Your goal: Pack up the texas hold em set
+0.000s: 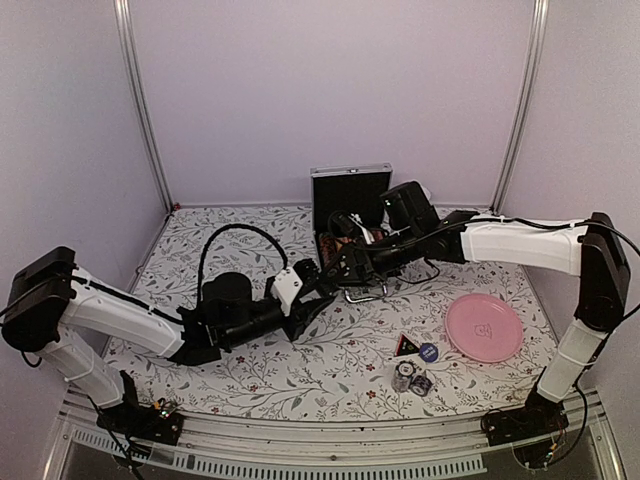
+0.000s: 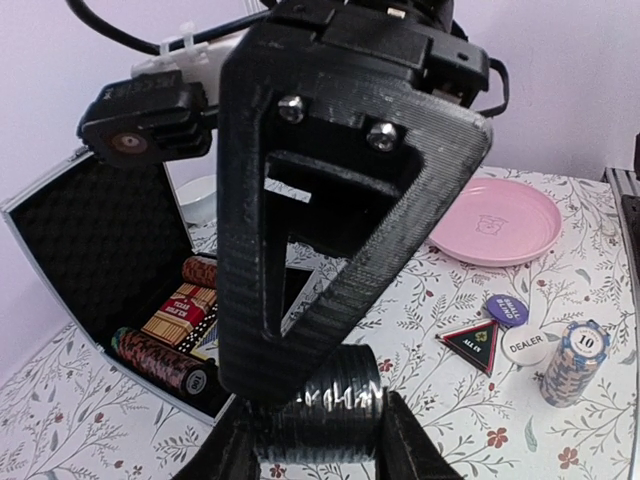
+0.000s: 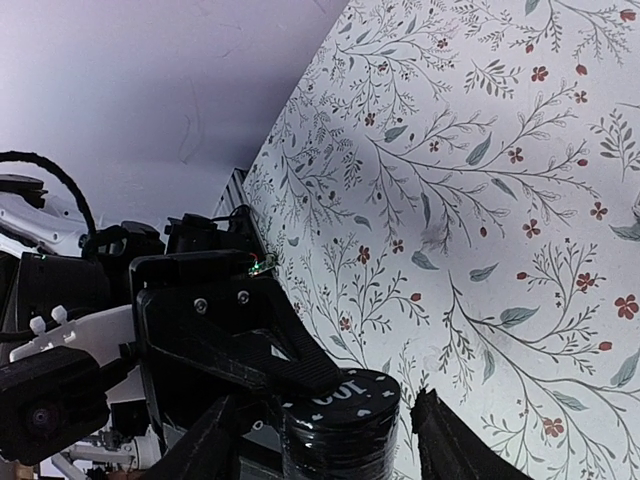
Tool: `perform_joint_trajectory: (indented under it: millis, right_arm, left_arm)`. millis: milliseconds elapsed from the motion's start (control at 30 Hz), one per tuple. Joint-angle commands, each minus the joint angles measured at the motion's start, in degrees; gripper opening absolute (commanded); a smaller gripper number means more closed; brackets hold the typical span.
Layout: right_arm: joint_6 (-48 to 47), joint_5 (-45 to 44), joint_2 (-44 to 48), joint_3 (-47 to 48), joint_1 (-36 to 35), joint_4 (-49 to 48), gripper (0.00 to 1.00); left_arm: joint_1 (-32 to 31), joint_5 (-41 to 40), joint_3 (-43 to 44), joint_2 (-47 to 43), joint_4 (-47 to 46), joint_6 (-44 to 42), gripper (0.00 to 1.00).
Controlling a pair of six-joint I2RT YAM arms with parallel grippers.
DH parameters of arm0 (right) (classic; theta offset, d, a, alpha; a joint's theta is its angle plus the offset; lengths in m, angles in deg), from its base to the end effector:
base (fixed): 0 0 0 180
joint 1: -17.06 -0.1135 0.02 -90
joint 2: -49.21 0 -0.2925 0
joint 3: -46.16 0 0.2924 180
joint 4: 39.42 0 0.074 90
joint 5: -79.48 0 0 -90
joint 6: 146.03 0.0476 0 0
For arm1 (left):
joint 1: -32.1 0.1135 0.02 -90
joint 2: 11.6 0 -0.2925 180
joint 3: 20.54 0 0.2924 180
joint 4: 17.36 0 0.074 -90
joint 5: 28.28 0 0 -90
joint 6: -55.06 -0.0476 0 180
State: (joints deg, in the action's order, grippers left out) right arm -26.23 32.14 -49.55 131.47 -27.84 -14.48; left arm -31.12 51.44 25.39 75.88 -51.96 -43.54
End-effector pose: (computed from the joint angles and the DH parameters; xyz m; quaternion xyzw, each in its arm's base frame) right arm 0.2849 0.3295 0.2669 -0.2672 0.8105 0.5063 0.1237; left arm 0.1634 -0.3050 0.1972 0.3892 0.6388 -0.2433 0.6175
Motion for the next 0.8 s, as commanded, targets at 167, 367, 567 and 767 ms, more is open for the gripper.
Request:
perform_joint_trajectory:
  millis: [167, 367, 567, 767]
  right_arm:
    - [-4.4, 2.4, -0.3, 0.5, -1.3, 0.3, 0.59]
    - [-6.3, 4.2, -0.5, 0.0, -1.3, 0.3, 0.54]
    - [-7.8, 5.9, -1.2, -0.6, -1.3, 0.2, 0.54]
    - [-8.5, 6.3, -2.3, -0.5, -1.3, 0.3, 0.54]
  left_arm:
    - [-0.8, 0.0, 0.5, -0.1, -1.9, -0.9, 0.15]
    - [-0.7, 0.0, -0.4, -1.2, -2.0, 0.4, 0.15]
    - [-0.7, 0.2, -0.5, -1.8, -1.6, 1.0, 0.15]
    - [-0.8, 0.5, -0.5, -2.2, -1.6, 0.8, 0.15]
